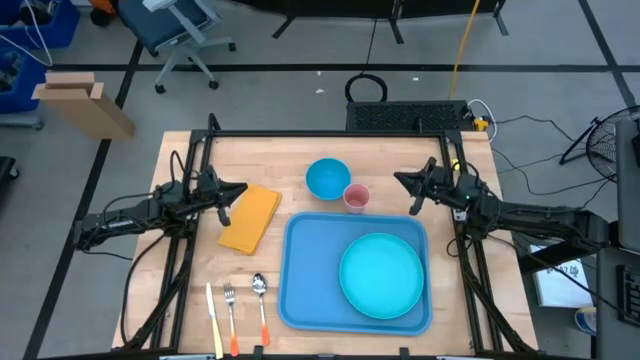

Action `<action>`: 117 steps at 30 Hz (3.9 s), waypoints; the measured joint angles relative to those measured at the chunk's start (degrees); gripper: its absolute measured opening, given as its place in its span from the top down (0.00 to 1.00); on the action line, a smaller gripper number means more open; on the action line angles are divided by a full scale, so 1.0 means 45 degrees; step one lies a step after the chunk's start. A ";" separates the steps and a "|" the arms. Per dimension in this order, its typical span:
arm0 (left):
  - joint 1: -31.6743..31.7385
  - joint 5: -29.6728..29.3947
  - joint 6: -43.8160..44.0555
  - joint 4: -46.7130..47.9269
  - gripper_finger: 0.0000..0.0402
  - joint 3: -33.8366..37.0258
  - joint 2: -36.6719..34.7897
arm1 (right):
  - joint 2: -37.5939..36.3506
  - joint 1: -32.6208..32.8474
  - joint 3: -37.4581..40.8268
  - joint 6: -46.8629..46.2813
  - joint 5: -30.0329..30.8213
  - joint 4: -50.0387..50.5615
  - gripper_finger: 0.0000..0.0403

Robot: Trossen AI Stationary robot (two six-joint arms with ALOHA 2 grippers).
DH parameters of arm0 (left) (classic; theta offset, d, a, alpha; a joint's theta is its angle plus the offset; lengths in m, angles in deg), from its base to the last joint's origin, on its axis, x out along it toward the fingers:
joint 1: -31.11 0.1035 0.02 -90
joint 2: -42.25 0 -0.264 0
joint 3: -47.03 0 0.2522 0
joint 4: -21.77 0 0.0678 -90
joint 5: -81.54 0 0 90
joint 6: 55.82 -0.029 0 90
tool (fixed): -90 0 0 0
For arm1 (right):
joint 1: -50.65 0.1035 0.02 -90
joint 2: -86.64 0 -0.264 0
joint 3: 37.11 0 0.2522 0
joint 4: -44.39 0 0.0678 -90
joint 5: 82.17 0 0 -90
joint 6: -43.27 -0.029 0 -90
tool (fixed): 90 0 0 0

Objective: Set up tray
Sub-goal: Put the blue bowl on the light blue plate

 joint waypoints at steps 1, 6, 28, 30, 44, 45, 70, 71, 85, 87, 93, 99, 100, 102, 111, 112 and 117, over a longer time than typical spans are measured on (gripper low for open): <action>0.0001 0.0012 0.0229 0.0029 0.91 0.0000 -0.0002 | 0.0005 0.0000 0.0027 0.0157 -0.0002 0.0086 1.00; -0.0002 0.0013 0.0925 0.0157 0.91 -0.0005 0.0016 | 0.0012 0.0005 0.0045 0.0714 0.0049 0.0647 1.00; 0.1706 0.0071 0.0356 0.0372 0.99 -0.9001 1.4435 | 0.0015 0.0029 0.0666 0.0938 0.0289 0.0657 1.00; 0.2002 0.0083 0.0187 0.0559 0.99 -1.0123 1.5776 | 0.0015 0.0029 0.0676 0.1011 0.0301 0.0562 1.00; 0.2568 0.2082 -0.3754 0.6281 0.43 -1.8407 2.2668 | 0.0015 0.0034 0.0693 0.1279 -0.0032 -0.0011 1.00; 0.2582 0.2059 -0.4127 0.6509 0.39 -1.8807 2.3036 | 0.0015 0.0034 0.0697 0.1324 -0.0029 -0.0018 1.00; 0.3564 0.2046 -0.6096 1.0993 0.20 -2.4083 2.8573 | 0.0015 0.0029 0.0705 0.1814 0.0039 -0.0413 1.00; 0.3612 0.2096 -0.6093 1.0993 0.20 -2.3959 2.8619 | 0.0015 0.0029 0.0705 0.1881 0.0039 -0.0475 1.00; 0.3574 0.2316 -0.6152 0.8860 0.26 -2.2456 2.8602 | 0.0024 0.0019 0.0710 0.2372 0.0049 -0.0961 1.00; 0.3555 0.2342 -0.6086 0.8563 0.33 -2.2222 2.8597 | 0.0024 0.0019 0.0710 0.2395 0.0044 -0.0956 1.00; 0.3563 0.1789 -0.5576 0.8174 0.66 -2.2160 2.8587 | 0.0024 0.0019 0.0710 0.2556 0.0044 -0.0951 1.00; 0.3596 0.1896 -0.5039 0.8288 0.96 -2.2634 2.8417 | 0.0024 0.0019 0.0710 0.2556 0.0049 -0.0953 1.00; 0.3616 0.2099 -0.5042 0.8378 0.96 -2.2720 2.8425 | 0.0024 0.0019 0.0710 0.2556 0.0044 -0.0956 1.00; 0.3639 0.2394 -0.4998 0.8657 0.96 -2.2855 2.8417 | 0.0024 0.0019 0.0710 0.2553 0.0039 -0.0953 1.00; 0.3861 0.2093 -0.5010 1.2245 0.97 -2.5068 2.8220 | 0.0024 0.0019 0.0710 0.2323 -0.0005 -0.0940 1.00; 0.3921 0.2101 -0.5010 1.2664 0.97 -2.5411 2.8135 | 0.0024 0.0019 0.0710 0.2327 -0.0005 -0.0909 1.00; 0.4086 0.2470 -0.5068 1.4380 0.97 -2.6611 2.7702 | 0.0029 0.0019 0.0710 0.2504 -0.0019 -0.0859 1.00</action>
